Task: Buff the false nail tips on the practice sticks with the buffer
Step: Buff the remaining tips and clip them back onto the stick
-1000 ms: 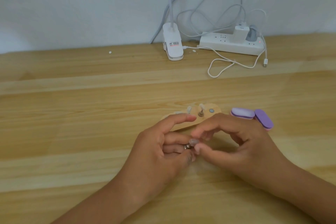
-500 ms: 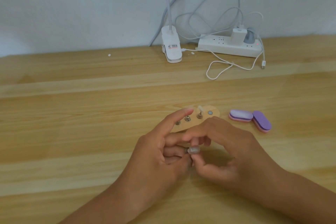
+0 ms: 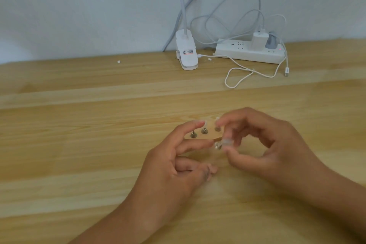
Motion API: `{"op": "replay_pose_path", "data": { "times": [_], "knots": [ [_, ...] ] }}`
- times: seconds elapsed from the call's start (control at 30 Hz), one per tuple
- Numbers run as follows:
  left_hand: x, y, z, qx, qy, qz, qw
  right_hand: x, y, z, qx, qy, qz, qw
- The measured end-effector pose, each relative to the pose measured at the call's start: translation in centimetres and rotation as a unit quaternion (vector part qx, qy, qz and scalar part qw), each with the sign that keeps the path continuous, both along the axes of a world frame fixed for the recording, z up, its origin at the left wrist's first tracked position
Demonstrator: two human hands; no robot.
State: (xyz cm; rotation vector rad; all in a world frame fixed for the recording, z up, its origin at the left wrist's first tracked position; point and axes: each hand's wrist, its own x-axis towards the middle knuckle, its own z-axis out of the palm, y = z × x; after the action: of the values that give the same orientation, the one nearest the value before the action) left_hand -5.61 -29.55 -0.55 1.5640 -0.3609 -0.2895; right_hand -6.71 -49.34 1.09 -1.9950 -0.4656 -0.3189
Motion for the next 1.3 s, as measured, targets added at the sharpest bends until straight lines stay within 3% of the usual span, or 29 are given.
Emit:
{"op": "replay_pose_path", "data": {
  "times": [0.13,0.23,0.37,0.5,0.8,0.9,1.03,1.2,1.3],
  "knots": [
    [0.1,0.5,0.7,-0.008,-0.125,0.162,0.979,1.7,-2.5,0.5,-0.005,0.001,-0.069,0.998],
    [1.2,1.3,1.0,0.064,-0.228,0.233,0.943,2.7,-3.3,0.0,-0.014,-0.002,-0.101,0.995],
    [2.4,1.6,0.3,0.238,-0.238,0.230,0.913,3.2,-3.4,-0.9,-0.045,0.012,-0.111,0.993],
    [2.9,1.4,-0.4,0.334,-0.221,0.182,0.898,3.4,-3.3,-1.0,-0.068,0.004,-0.109,0.992],
    [3.3,1.5,-0.4,0.261,-0.210,0.170,0.927,3.4,-2.8,-1.2,-0.114,0.009,-0.103,0.988],
    [3.5,1.5,-0.3,0.244,-0.215,0.172,0.930,2.9,-3.9,-0.6,-0.221,-0.026,-0.132,0.966],
    [3.3,1.7,-0.2,0.274,-0.250,0.151,0.916,2.5,-5.6,0.1,-0.372,-0.063,-0.160,0.912],
    [2.8,1.6,0.0,0.327,-0.325,0.185,0.868,2.3,-5.9,0.4,-0.382,-0.025,-0.148,0.912],
    [2.2,1.5,0.3,0.281,-0.336,0.216,0.873,2.3,-6.1,0.6,-0.390,-0.010,-0.155,0.907]
  ]
}}
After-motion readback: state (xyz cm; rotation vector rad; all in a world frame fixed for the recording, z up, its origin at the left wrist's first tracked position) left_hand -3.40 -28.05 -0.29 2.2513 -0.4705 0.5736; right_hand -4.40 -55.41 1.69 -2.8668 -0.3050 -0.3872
